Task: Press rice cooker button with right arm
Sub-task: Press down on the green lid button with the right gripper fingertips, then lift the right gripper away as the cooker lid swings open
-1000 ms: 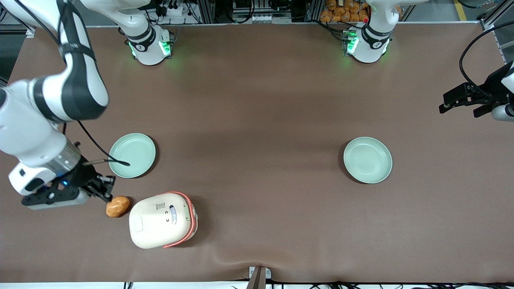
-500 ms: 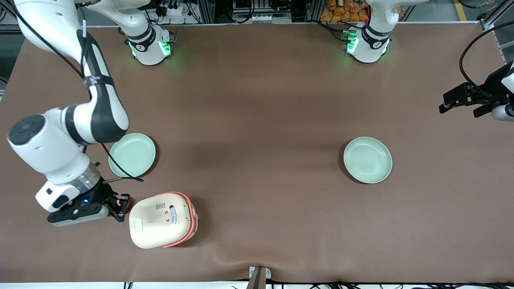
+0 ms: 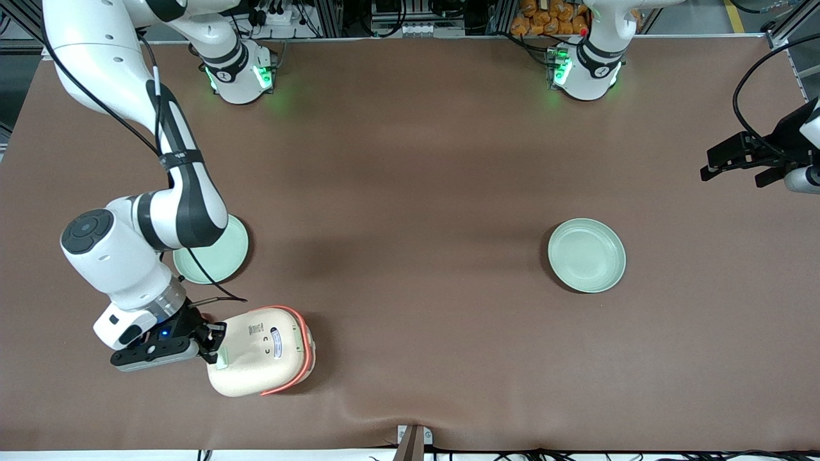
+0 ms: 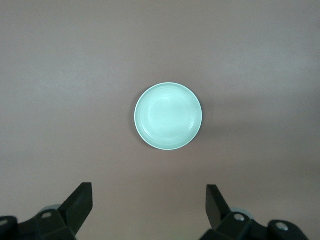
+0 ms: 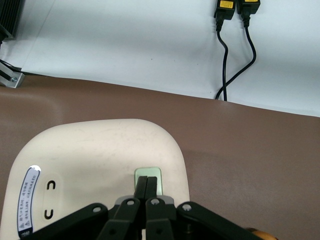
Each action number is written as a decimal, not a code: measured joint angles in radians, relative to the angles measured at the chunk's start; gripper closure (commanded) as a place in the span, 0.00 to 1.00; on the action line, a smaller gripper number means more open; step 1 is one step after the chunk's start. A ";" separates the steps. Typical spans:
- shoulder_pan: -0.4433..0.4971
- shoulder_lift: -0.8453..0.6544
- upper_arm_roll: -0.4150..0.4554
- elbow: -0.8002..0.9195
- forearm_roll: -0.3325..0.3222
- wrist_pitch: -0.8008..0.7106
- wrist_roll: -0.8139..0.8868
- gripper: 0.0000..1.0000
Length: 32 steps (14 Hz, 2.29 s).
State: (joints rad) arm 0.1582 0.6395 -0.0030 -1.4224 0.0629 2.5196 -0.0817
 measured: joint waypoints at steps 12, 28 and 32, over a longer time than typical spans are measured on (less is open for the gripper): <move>0.006 0.030 0.000 0.000 0.000 0.040 0.000 1.00; 0.007 0.036 0.001 0.016 0.000 0.044 0.000 0.82; 0.008 -0.021 0.002 0.044 0.000 -0.086 0.000 0.47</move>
State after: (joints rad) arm 0.1662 0.6182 -0.0015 -1.3786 0.0625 2.4334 -0.0817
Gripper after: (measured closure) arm 0.718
